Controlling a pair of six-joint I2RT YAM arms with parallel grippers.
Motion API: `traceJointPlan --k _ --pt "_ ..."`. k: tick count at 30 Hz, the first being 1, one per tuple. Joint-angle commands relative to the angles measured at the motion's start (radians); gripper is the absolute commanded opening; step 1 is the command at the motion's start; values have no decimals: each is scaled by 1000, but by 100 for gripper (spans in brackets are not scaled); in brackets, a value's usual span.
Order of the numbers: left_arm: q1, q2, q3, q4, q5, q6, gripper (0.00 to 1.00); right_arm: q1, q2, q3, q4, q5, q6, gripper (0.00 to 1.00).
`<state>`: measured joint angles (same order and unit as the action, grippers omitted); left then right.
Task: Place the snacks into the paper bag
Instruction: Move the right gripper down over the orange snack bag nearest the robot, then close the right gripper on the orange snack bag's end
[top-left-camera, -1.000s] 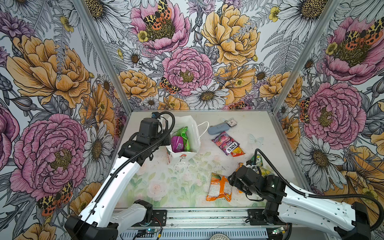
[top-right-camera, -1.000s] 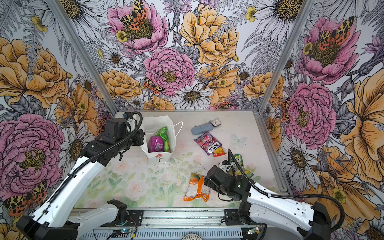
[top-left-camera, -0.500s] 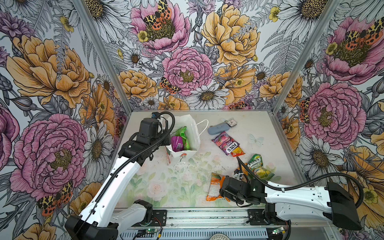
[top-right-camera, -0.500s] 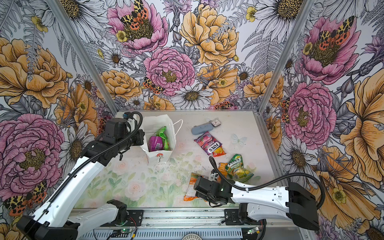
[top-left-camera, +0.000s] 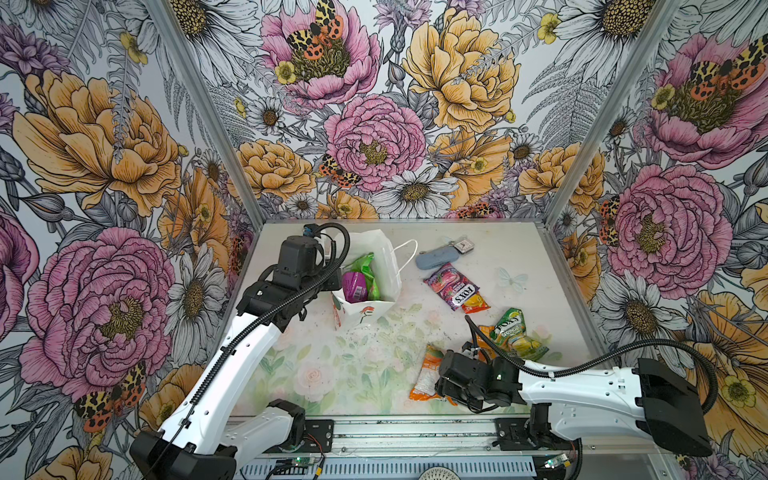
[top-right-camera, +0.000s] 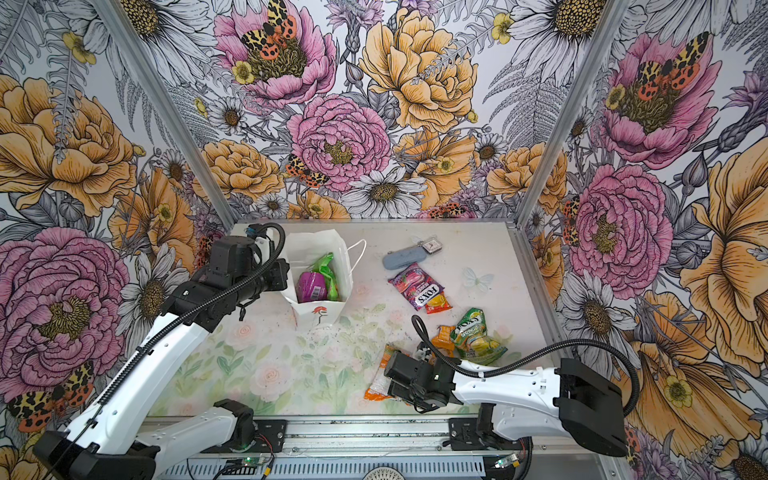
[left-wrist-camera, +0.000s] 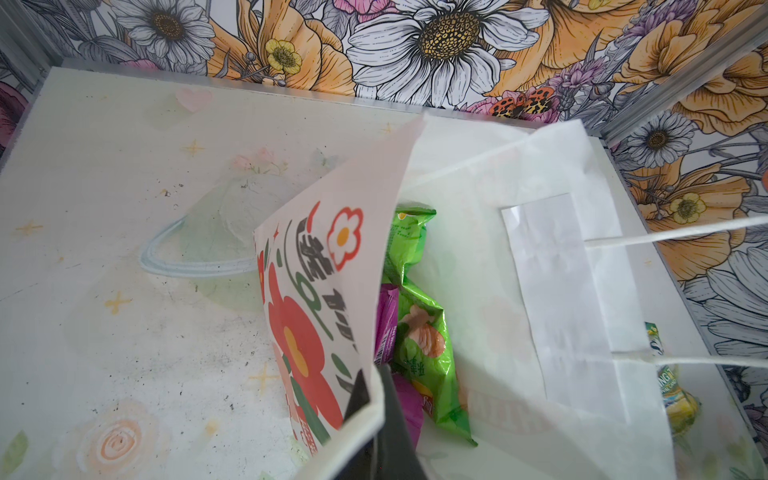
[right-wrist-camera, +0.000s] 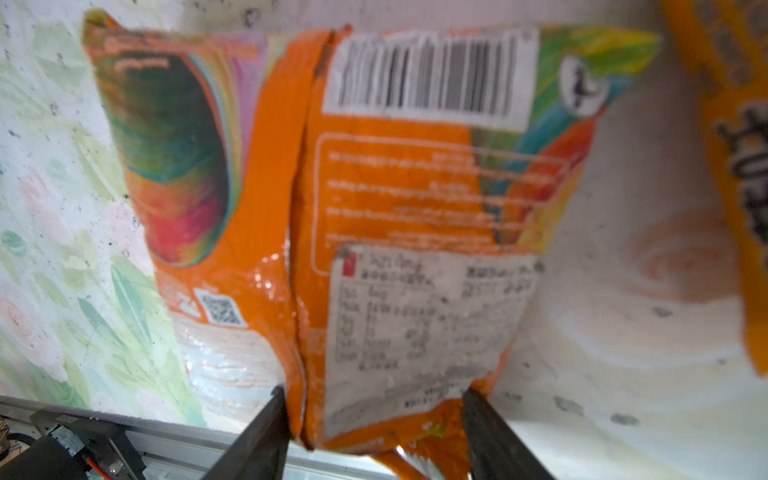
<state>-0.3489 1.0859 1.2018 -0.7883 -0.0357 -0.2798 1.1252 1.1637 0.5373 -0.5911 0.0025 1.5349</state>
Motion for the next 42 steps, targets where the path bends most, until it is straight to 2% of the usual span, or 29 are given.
traceJointPlan --k 1,4,8,10,13,16,19,21,24,27,30,34,38,42 --pt "12 -20 -2 67 10 18 0 -104 20 -10 -85 10 -139 64" --pt "19 -21 -2 67 9 18 0 -207 47 55 -142 34 -321 63" --pt "24 -20 -2 69 11 18 0 -286 150 218 -282 151 -623 63" --pt "26 -21 -2 69 10 18 0 -298 217 308 -396 249 -692 65" --pt "26 -24 -7 69 4 18 0 -297 247 396 -525 356 -691 67" --pt "25 -26 -6 70 -1 19 0 -297 152 398 -525 328 -609 69" --pt "25 -22 -7 70 3 18 0 -285 11 359 -472 254 -445 69" --pt "25 -19 -4 70 8 18 0 -228 -106 311 -441 275 -237 69" --pt "26 -19 -6 69 8 18 0 -81 -239 208 -361 387 104 68" --pt "25 -27 -10 70 -4 21 0 36 -267 105 -223 439 307 66" --pt "27 -26 -10 73 7 23 0 82 -200 99 -198 443 364 65" --pt "25 -28 -9 74 26 24 0 87 -156 99 -169 439 398 63" --pt "24 -38 -10 76 23 24 0 87 -137 67 -111 445 426 56" --pt "22 -38 -13 77 20 24 0 87 -91 63 -92 446 472 56"
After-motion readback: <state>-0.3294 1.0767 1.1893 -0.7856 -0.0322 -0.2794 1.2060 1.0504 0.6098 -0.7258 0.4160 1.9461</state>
